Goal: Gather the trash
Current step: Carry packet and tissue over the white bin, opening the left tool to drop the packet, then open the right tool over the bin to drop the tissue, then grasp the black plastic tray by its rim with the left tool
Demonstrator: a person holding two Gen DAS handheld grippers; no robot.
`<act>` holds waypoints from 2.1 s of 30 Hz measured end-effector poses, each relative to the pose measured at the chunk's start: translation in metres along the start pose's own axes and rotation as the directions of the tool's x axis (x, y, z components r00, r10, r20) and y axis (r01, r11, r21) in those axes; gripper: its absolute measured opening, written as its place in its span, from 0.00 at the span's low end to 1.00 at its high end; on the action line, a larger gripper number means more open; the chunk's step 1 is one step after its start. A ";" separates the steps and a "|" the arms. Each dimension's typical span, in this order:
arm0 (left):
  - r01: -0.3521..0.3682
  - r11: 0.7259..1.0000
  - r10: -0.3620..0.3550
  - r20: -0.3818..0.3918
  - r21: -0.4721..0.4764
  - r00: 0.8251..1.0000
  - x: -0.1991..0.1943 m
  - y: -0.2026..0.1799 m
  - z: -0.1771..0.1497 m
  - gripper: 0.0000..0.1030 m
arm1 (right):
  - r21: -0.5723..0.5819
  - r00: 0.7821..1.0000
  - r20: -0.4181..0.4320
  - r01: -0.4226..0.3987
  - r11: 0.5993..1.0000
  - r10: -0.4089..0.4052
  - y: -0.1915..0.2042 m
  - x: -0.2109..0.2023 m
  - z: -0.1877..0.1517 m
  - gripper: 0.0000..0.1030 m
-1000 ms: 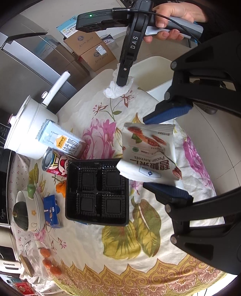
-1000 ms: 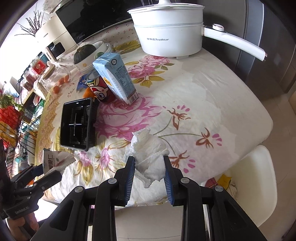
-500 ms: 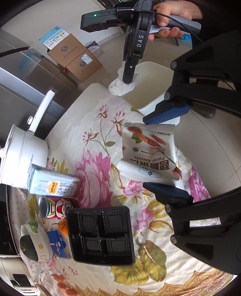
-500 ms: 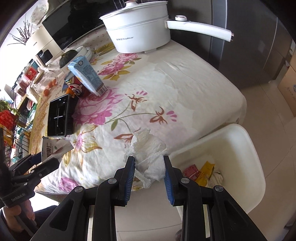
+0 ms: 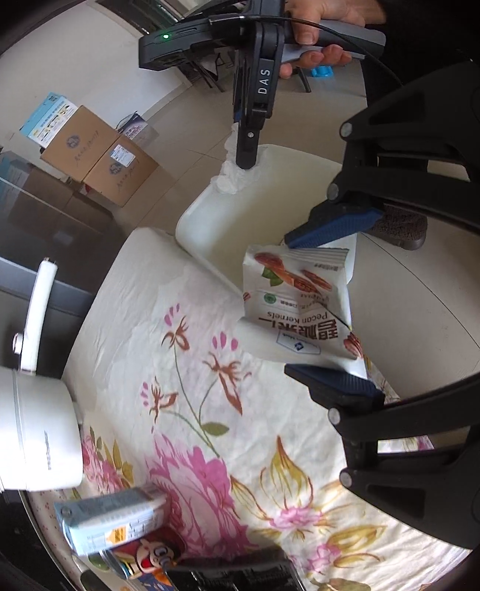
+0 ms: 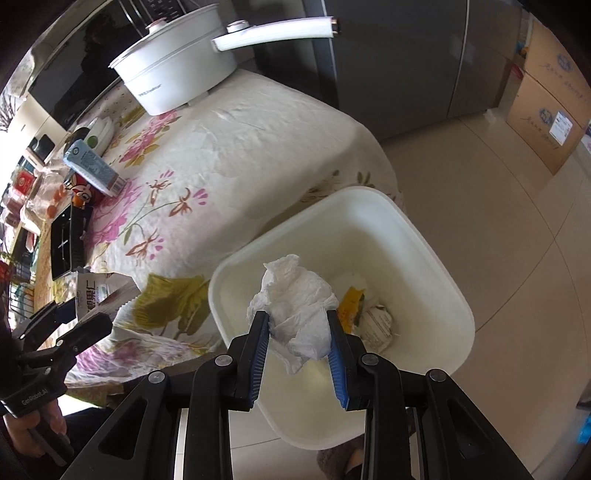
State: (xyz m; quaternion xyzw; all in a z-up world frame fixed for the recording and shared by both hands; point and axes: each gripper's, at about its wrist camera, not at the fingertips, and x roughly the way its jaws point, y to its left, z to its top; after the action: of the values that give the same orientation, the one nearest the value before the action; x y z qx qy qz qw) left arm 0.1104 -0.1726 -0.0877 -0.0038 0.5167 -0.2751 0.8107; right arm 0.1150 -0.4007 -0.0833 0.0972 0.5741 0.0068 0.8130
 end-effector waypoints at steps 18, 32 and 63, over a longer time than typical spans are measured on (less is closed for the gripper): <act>0.072 0.990 -0.071 -0.016 0.121 0.997 0.060 -0.046 0.010 0.63 | 0.076 0.999 -0.026 0.049 0.996 -0.047 -0.060 0.000 -0.019 0.31; -0.074 0.990 0.075 0.004 0.122 0.997 0.037 -0.029 0.009 0.96 | 0.079 0.998 -0.035 0.061 0.995 -0.059 -0.059 0.003 -0.018 0.33; -0.243 0.956 0.250 0.021 -0.162 0.968 -0.075 0.106 -0.039 0.99 | -0.020 0.999 -0.036 0.001 1.000 -0.001 0.064 0.011 0.012 0.79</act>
State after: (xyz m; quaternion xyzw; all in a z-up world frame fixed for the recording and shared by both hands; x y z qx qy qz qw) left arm 0.1004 -0.0379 -0.0737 -0.0094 0.5166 -0.1298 0.8463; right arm 0.1368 -0.3384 -0.0787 0.0885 0.5885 0.0139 0.8035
